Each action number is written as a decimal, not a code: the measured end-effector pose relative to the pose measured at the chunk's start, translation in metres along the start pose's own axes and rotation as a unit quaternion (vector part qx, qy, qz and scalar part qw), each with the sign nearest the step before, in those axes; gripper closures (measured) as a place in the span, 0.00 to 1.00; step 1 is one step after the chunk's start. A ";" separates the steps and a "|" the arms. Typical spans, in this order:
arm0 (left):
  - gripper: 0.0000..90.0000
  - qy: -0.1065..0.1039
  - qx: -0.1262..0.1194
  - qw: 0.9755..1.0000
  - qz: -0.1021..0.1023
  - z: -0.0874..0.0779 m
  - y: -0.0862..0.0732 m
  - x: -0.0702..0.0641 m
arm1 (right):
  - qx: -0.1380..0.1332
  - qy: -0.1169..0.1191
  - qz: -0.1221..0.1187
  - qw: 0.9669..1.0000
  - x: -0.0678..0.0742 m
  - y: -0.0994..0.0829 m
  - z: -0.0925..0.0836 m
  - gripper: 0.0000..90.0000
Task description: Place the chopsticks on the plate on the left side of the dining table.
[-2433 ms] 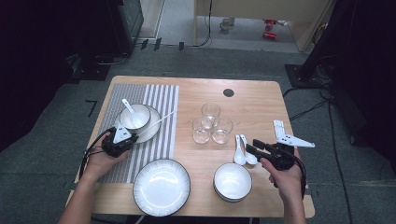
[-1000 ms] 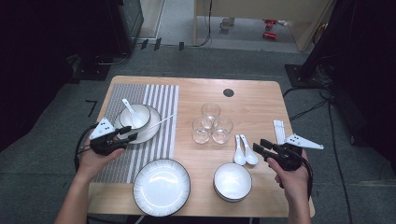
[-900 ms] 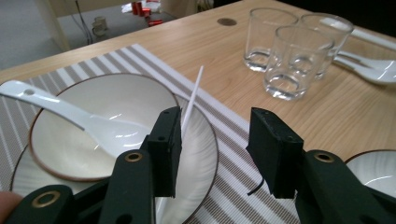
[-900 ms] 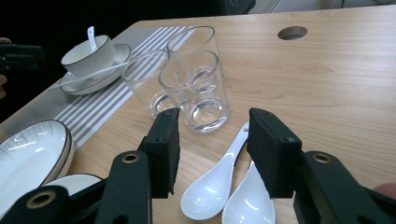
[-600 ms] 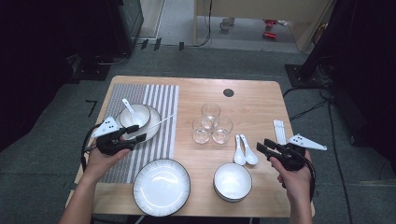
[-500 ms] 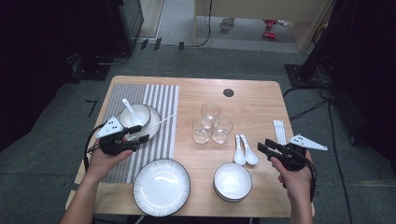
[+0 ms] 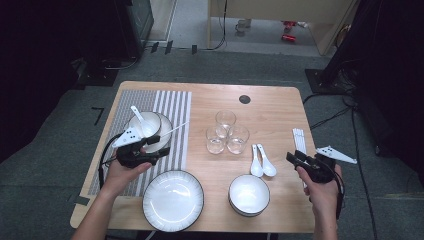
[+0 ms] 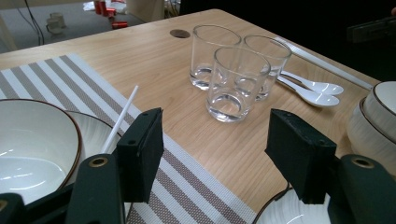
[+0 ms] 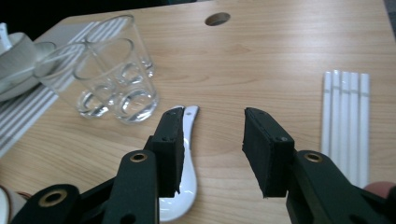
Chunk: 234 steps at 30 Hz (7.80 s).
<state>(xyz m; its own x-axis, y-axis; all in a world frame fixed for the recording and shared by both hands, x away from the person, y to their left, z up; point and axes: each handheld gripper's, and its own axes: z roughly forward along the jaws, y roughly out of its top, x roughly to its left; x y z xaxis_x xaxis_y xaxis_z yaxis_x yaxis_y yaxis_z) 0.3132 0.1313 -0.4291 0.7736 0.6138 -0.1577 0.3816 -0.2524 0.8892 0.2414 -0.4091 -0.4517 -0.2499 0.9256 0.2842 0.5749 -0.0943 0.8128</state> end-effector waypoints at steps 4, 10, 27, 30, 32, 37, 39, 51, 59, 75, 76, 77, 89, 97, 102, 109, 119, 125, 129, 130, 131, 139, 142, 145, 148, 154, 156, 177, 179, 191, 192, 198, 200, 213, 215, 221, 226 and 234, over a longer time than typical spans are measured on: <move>0.40 -0.001 -0.001 1.000 -0.001 0.003 -0.001 -0.002 | 0.002 -0.020 -0.001 1.000 -0.010 -0.005 0.000 0.67; 0.40 -0.004 0.006 1.000 0.004 0.008 -0.002 -0.005 | 0.016 -0.083 0.001 0.996 -0.022 -0.017 0.010 0.74; 0.40 0.001 0.018 1.000 0.009 0.013 -0.005 -0.005 | 0.058 -0.160 -0.006 0.985 -0.036 -0.040 0.034 0.86; 0.40 0.002 0.019 1.000 0.008 0.013 -0.005 -0.004 | 0.062 -0.158 -0.008 0.986 -0.037 -0.041 0.035 0.88; 0.40 0.002 0.021 1.000 0.008 0.014 -0.006 -0.004 | 0.063 -0.155 -0.007 0.986 -0.036 -0.041 0.035 0.88; 0.40 0.002 0.024 1.000 0.011 0.014 -0.006 -0.004 | 0.065 -0.145 -0.007 0.987 -0.035 -0.040 0.036 0.90; 0.40 0.001 0.024 1.000 0.010 0.015 -0.006 -0.005 | 0.074 -0.138 -0.006 0.988 -0.034 -0.040 0.037 0.91; 0.40 0.002 0.027 1.000 0.012 0.015 -0.007 -0.004 | 0.064 -0.164 -0.020 0.984 -0.030 -0.041 0.039 0.89; 0.40 0.003 0.026 1.000 0.010 0.015 -0.007 -0.004 | 0.045 -0.164 -0.017 0.985 -0.028 -0.039 0.037 0.88; 0.40 0.003 0.032 0.999 0.014 0.017 -0.009 -0.005 | 0.060 -0.181 -0.028 0.981 -0.026 -0.043 0.044 0.89; 0.40 0.003 0.032 0.999 0.014 0.017 -0.009 -0.005 | 0.061 -0.181 -0.028 0.981 -0.026 -0.043 0.044 0.90; 0.40 0.003 0.032 0.999 0.014 0.017 -0.009 -0.005 | 0.061 -0.180 -0.028 0.981 -0.025 -0.043 0.045 0.90; 0.40 0.004 0.033 0.999 0.016 0.016 -0.009 -0.004 | 0.058 -0.163 0.002 0.985 -0.017 -0.043 0.052 0.94; 0.40 0.004 0.034 0.999 0.016 0.016 -0.010 -0.005 | 0.064 -0.161 0.001 0.985 -0.007 -0.043 0.058 0.94; 0.40 0.003 0.033 0.999 0.016 0.017 -0.010 -0.005 | 0.063 -0.165 0.000 0.984 -0.004 -0.043 0.060 0.90; 0.39 0.000 0.033 0.999 0.021 0.017 -0.009 -0.007 | 0.057 -0.172 -0.010 0.983 0.001 -0.041 0.069 0.86; 0.39 -0.003 0.035 0.999 0.023 0.018 -0.009 -0.010 | 0.040 -0.191 -0.010 0.981 0.005 -0.044 0.074 0.88; 0.39 -0.003 0.037 0.999 0.025 0.019 -0.009 -0.011 | 0.040 -0.202 -0.012 0.979 0.010 -0.041 0.080 0.92; 0.39 -0.003 0.037 0.999 0.025 0.019 -0.009 -0.011 | 0.040 -0.198 -0.013 0.979 0.009 -0.041 0.080 0.95; 0.39 -0.003 0.037 0.999 0.025 0.019 -0.009 -0.011 | 0.039 -0.199 -0.015 0.979 0.010 -0.041 0.080 0.95; 0.39 -0.003 0.037 0.999 0.024 0.019 -0.009 -0.011 | 0.040 -0.201 -0.017 0.979 0.010 -0.041 0.080 0.95; 0.39 -0.003 0.038 0.999 0.024 0.020 -0.010 -0.011 | 0.040 -0.201 -0.015 0.979 0.010 -0.040 0.081 0.94; 0.39 -0.006 0.039 0.999 0.026 0.021 -0.010 -0.013 | 0.040 -0.200 -0.016 0.979 0.009 -0.040 0.083 0.94; 0.39 -0.008 0.040 0.999 0.028 0.021 -0.009 -0.014 | 0.040 -0.196 -0.015 0.980 0.009 -0.039 0.083 0.95; 0.39 -0.009 0.041 0.999 0.028 0.022 -0.009 -0.015 | 0.041 -0.193 -0.026 0.980 0.008 -0.039 0.083 0.96; 0.38 -0.012 0.039 0.999 0.029 0.023 -0.008 -0.016 | 0.043 -0.150 -0.028 0.987 0.004 -0.039 0.079 0.96; 0.38 -0.012 0.040 0.999 0.030 0.024 -0.007 -0.016 | 0.042 -0.148 -0.030 0.988 0.005 -0.039 0.078 0.96; 0.38 -0.015 0.038 0.998 0.042 0.029 0.006 -0.020 | 0.022 -0.106 -0.082 0.991 0.022 -0.002 0.043 0.96; 0.38 -0.015 0.035 0.998 0.043 0.029 0.008 -0.020 | 0.019 -0.101 -0.086 0.991 0.024 0.003 0.040 0.96; 0.28 -0.010 0.037 0.998 0.057 0.036 0.020 -0.025 | 0.011 -0.052 -0.118 0.992 0.037 0.025 0.029 0.96; 0.27 -0.011 0.036 0.998 0.058 0.036 0.021 -0.026 | 0.011 -0.048 -0.121 0.991 0.039 0.027 0.029 0.96; 0.25 -0.011 0.036 0.997 0.070 0.039 0.030 -0.029 | 0.011 -0.028 -0.141 0.990 0.050 0.036 0.028 0.96; 0.25 -0.011 0.037 0.997 0.074 0.040 0.032 -0.031 | 0.009 -0.022 -0.143 0.989 0.053 0.038 0.028 0.96; 0.25 -0.018 0.044 0.995 0.092 0.051 0.041 -0.040 | 0.018 0.020 -0.179 0.983 0.079 0.049 0.035 0.96; 0.25 -0.018 0.044 0.994 0.095 0.052 0.043 -0.041 | 0.019 0.026 -0.185 0.982 0.082 0.051 0.036 0.96; 0.25 -0.019 0.040 0.994 0.098 0.056 0.049 -0.043 | 0.018 0.044 -0.191 0.980 0.092 0.057 0.037 0.96; 0.25 -0.023 0.039 0.994 0.104 0.060 0.054 -0.047 | 0.021 0.057 -0.203 0.977 0.102 0.060 0.040 0.96; 0.25 -0.028 0.044 0.992 0.116 0.068 0.059 -0.055 | 0.028 0.075 -0.219 0.972 0.118 0.065 0.044 0.96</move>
<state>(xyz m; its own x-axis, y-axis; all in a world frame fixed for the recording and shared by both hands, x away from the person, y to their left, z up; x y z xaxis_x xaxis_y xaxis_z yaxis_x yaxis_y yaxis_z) 0.3278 0.0318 -0.3973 0.8718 0.4893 0.0218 0.2296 -0.4476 0.8642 0.2833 -0.2897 -0.3875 -0.5893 0.8079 -0.0085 0.4284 0.3215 0.8445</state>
